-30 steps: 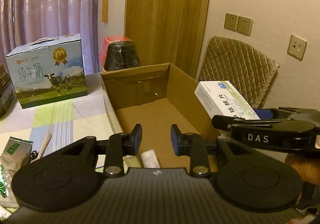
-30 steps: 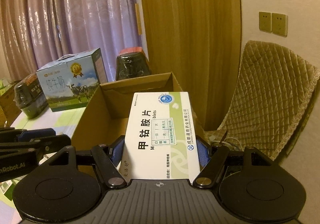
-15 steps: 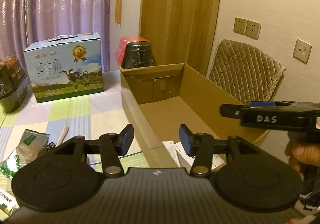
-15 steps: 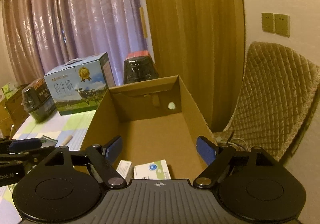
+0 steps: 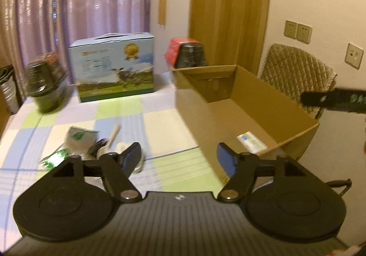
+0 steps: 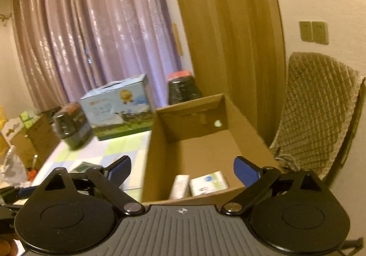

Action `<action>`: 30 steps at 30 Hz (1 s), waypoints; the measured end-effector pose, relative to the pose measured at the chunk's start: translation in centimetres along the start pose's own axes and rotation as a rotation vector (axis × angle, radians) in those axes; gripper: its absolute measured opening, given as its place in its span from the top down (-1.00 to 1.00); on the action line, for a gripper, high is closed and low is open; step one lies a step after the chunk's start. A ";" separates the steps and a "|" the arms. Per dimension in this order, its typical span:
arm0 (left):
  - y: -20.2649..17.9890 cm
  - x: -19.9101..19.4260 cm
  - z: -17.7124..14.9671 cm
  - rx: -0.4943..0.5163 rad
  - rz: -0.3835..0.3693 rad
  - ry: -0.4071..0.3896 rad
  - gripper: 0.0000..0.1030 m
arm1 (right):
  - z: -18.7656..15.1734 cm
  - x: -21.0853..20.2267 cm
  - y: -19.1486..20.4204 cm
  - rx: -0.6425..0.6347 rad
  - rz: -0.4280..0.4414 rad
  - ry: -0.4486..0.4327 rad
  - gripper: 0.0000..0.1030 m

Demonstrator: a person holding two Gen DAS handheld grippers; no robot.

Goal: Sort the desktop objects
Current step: 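Open the right gripper to drop the box and withdraw, then move the right gripper toward the red candy packet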

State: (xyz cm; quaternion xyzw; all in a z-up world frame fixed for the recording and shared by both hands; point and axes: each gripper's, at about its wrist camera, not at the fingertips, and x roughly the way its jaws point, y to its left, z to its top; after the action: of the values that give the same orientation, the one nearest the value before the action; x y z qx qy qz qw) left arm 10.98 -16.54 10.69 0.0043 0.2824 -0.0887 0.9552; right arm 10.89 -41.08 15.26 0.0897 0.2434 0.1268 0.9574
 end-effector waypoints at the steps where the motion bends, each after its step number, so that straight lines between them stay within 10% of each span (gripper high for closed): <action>1: 0.6 -0.7 -0.5 -0.004 0.010 0.001 -0.51 | -0.2 -0.3 0.6 0.000 0.012 0.001 -0.94; 6: 3.6 -4.1 -3.2 -0.019 0.055 -0.003 -0.90 | -2.2 -1.1 3.9 -0.007 0.072 0.027 -0.97; 30: 14.6 -7.3 -13.4 -0.064 0.194 0.140 -0.98 | -12.4 5.0 12.1 -0.082 0.144 0.253 -0.97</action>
State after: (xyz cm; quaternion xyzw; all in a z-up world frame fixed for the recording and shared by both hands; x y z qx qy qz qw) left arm 0.27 -0.21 2.74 0.0074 0.3493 0.0137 0.9369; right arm 6.69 -26.79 5.10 0.0511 0.3497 0.2154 0.9103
